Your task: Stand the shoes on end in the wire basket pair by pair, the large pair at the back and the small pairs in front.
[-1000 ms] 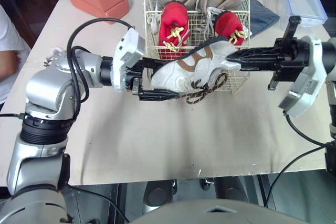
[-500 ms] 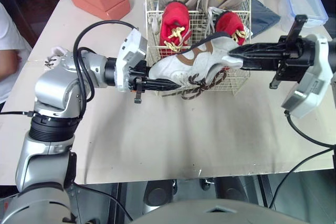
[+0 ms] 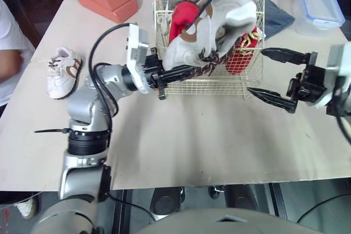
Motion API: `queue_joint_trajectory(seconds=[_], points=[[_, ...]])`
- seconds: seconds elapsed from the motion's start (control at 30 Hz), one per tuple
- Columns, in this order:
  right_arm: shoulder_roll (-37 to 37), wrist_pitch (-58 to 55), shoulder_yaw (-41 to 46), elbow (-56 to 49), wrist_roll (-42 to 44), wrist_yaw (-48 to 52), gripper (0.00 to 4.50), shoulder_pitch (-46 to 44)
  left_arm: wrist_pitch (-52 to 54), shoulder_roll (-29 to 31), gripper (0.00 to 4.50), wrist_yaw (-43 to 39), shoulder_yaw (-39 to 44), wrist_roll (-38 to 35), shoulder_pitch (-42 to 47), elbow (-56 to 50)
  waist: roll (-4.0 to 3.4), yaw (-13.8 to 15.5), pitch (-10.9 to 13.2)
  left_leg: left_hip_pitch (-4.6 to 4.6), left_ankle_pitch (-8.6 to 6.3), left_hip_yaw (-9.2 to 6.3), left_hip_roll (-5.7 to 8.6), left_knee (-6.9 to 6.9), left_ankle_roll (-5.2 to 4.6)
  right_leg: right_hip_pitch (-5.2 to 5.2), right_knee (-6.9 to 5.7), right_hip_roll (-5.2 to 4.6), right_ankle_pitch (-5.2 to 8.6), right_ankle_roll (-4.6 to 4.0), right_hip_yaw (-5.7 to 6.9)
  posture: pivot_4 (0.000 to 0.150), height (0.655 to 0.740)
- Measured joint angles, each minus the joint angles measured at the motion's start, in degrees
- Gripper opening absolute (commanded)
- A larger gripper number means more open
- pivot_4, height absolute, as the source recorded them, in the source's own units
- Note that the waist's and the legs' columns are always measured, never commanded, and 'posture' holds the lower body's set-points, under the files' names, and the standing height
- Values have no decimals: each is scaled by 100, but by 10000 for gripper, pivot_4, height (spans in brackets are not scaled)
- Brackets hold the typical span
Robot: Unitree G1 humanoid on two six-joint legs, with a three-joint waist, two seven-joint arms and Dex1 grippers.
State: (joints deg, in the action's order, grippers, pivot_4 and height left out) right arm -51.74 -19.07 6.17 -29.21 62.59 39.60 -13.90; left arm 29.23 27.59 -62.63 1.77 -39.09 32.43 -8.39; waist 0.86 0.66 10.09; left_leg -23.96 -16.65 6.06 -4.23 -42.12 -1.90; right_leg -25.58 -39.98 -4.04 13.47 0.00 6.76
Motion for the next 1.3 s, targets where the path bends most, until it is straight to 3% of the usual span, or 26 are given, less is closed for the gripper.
queue_joint_trajectory(seconds=[0.17, 0.27, 0.47, 0.57, 0.97, 1.0, 1.17, 1.2, 1.3], points=[[826, -749, 51, -507, 1892, -2081, 45000, -475, -427, -150, 6995, 37, -144, 380, -198, 181, 2, 19, 0, -3, -1, -1, 2, 0, -1, 0, 3, 1, 0, 1, 2, 1500, 6860], [1080, -904, 46, -559, 2167, -2721, 37620, -733, -550, -222, 6995, 33, -243, 490, -212, 244, 4, 43, 0, -16, -2, -7, 2, -1, -4, -2, 11, -2, -1, 1, 10, 1500, 6860], [1340, -1134, -11, -603, 1951, -3137, 10412, -807, -708, -265, 6995, 150, -238, 713, -211, 381, 4, 33, 0, -23, -2, -13, 4, 2, -4, -7, 12, -2, -1, 1, 17, 1500, 6860], [1448, -1187, -30, -642, 1814, -3163, 152, -780, -727, -289, 6995, 167, -229, 741, -211, 415, 4, 31, 0, -23, -2, -16, 3, -1, -5, -6, 10, -2, -1, 2, 20, 1500, 6860], [1911, -1200, -52, -701, 1281, -3170, 152, -722, -596, -347, 6995, 248, -205, 714, -211, 443, 4, 35, 0, -24, -2, -20, 3, -1, -5, -4, 10, -2, -1, 2, 23, 1500, 6860], [1939, -1206, -58, -701, 1265, -3194, 0, -730, -521, -327, 17177, 234, -200, 658, -211, 443, 4, 31, 0, -25, -2, -20, 3, -1, -5, -5, 10, -2, -1, 2, 24, 1500, 6860], [1955, -1302, -65, -699, 1261, -3317, 0, -811, -407, -206, 40705, -34, -199, 454, -211, 397, 4, 16, 0, -26, -2, -19, 3, 1, -5, -7, 12, 0, -1, 1, 24, 1500, 6860], [1953, -1320, -63, -699, 1263, -3354, 0, -834, -409, -184, 44321, -79, -199, 436, -212, 369, 4, 16, 0, -26, -2, -19, 3, 1, -5, -7, 12, 0, -1, 1, 24, 1500, 6860], [1922, -1325, 73, -700, 1322, -3427, 0, -854, -504, -96, 44321, -112, -182, 420, -211, 318, 4, 20, 0, -27, -2, -19, 3, 1, -5, -7, 13, -1, -1, 1, 24, 1500, 6860]])
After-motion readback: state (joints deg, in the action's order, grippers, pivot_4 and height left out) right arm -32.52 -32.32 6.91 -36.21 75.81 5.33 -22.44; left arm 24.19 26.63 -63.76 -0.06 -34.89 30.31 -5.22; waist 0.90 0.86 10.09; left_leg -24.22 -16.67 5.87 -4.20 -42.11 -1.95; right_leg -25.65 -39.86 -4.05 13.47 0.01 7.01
